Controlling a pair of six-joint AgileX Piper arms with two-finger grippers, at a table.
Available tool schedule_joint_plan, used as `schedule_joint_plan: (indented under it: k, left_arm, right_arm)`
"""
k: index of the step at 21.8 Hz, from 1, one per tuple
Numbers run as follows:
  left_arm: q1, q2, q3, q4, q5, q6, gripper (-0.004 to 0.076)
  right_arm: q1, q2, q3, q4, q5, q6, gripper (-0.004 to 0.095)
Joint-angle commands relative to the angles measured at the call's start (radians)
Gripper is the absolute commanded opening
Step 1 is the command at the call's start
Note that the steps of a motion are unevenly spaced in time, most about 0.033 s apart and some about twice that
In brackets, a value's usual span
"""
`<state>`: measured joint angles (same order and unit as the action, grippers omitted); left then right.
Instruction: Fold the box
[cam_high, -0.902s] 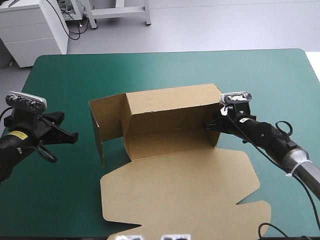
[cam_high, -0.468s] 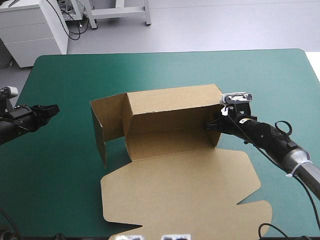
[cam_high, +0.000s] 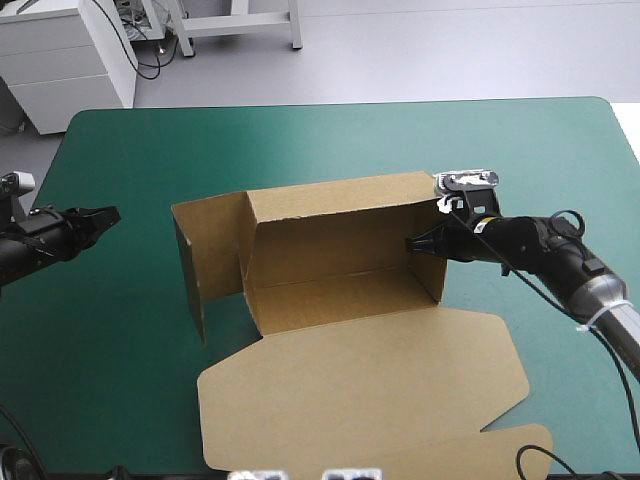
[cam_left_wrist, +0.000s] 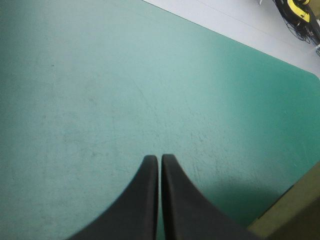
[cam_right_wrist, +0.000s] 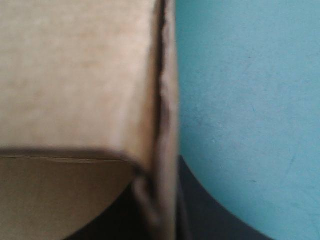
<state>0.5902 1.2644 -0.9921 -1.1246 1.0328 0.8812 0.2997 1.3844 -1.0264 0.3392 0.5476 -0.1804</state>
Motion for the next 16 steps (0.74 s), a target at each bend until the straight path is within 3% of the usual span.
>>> schedule_joint_plan:
  k: [1, 5, 9, 14, 16]
  left_arm:
    - [0.002, -0.024, -0.032, -0.076, -0.02, 0.004, 0.0009]
    - [-0.008, -0.024, -0.032, -0.076, -0.02, 0.004, 0.0009]
    - [-0.045, -0.024, -0.032, -0.056, -0.02, 0.012, 0.0009]
    - [-0.097, -0.024, -0.032, -0.027, -0.038, 0.032, 0.0009]
    - [-0.109, -0.024, -0.032, -0.023, -0.038, 0.032, 0.0009]
  right_arm:
    - [-0.004, -0.029, -0.164, -0.156, 0.161, 0.149, -0.0011]
    - [-0.004, 0.029, -0.367, -0.287, 0.456, 0.239, -0.0011]
    - [-0.004, 0.119, -0.434, -0.287, 0.55, 0.251, -0.0011]
    - [-0.004, 0.383, -0.695, -0.299, 0.7, 0.264, -0.0012]
    - [-0.004, 0.466, -0.782, -0.301, 0.7, 0.276, -0.0012]
